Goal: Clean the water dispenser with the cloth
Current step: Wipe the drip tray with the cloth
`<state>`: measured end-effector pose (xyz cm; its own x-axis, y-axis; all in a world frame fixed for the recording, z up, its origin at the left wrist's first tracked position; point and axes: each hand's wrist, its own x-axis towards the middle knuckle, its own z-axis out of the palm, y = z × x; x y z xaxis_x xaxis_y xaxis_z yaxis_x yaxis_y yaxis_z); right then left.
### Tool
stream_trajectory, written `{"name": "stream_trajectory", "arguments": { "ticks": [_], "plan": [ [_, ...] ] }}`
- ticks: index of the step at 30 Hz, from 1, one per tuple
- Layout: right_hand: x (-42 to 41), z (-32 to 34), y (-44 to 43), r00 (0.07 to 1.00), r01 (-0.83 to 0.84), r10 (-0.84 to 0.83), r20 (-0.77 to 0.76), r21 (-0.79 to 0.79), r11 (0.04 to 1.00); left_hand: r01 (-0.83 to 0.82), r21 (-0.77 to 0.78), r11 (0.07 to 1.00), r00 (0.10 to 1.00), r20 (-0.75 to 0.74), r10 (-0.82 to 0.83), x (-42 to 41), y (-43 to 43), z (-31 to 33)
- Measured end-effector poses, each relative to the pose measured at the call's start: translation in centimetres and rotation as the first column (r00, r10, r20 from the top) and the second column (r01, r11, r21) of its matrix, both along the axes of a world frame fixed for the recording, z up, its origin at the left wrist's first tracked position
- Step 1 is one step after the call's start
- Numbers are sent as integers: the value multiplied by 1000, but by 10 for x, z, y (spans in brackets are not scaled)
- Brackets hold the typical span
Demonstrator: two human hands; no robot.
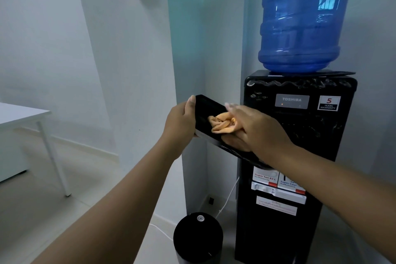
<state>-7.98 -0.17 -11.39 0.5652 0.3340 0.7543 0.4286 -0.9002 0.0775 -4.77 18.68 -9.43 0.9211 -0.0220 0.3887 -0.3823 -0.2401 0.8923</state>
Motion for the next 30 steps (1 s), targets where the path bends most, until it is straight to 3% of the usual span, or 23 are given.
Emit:
{"name": "stream_trajectory", "arguments": {
  "ticks": [5, 9, 15, 19, 21, 26, 30],
  "plan": [
    [2, 7, 10, 949, -221, 263, 175, -227, 949, 45, -10, 999, 999, -19, -45, -3, -9, -1],
    [12, 21, 13, 934, -24, 155, 321, -376, 926, 69, 20, 997, 997, 25, -69, -7, -13, 1],
    [8, 18, -7, 982, -40, 129, 142, -505, 862, -15, -52, 999, 1000, -17, 14, 4, 1, 2],
    [8, 30, 23, 984, -167, 178, 5, -324, 931, 35, 29, 999, 998, 50, -36, -3, -18, -2],
    [7, 31, 22, 981, -190, 171, -90, -282, 941, -32, 5, 999, 997, 75, 31, -2, -15, 2],
    [-5, 32, -4, 921, -166, 109, -374, -125, 978, -173, -68, 982, 978, 102, 180, 10, 11, 10],
    [-16, 35, -20, 896, -88, 24, -443, -125, 988, -219, -84, 972, 968, 110, 227, 15, 22, 7]
  ]
}}
